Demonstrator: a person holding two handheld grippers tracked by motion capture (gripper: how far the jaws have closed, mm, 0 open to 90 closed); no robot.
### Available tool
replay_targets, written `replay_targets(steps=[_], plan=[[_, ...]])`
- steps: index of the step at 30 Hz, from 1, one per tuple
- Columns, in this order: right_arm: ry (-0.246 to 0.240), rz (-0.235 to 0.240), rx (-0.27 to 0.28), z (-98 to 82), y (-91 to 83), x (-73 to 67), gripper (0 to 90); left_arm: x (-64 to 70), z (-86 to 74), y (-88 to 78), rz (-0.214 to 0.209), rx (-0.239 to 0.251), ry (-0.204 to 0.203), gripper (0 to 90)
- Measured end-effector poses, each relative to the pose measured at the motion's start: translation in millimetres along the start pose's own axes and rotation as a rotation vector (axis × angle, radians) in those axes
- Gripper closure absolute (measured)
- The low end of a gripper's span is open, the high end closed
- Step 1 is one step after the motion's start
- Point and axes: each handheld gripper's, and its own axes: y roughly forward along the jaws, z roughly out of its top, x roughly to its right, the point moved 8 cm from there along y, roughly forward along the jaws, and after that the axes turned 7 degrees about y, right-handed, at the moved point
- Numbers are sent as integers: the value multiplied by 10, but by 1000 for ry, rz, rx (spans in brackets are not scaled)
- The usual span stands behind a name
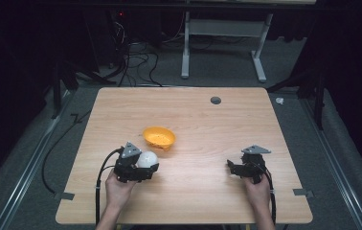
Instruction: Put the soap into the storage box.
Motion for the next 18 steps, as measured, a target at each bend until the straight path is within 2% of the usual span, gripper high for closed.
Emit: replay_targets(steps=[3,11,18], plan=[[0,0,0,0,0,0,212,-7,40,-8,6,-2,12,239],[-1,1,0,-1,-1,0,212,-55,111,-26,8,6,3,239],[-2,1,0,-1,-1,-1,212,-53,213,-54,17,7,38,239]])
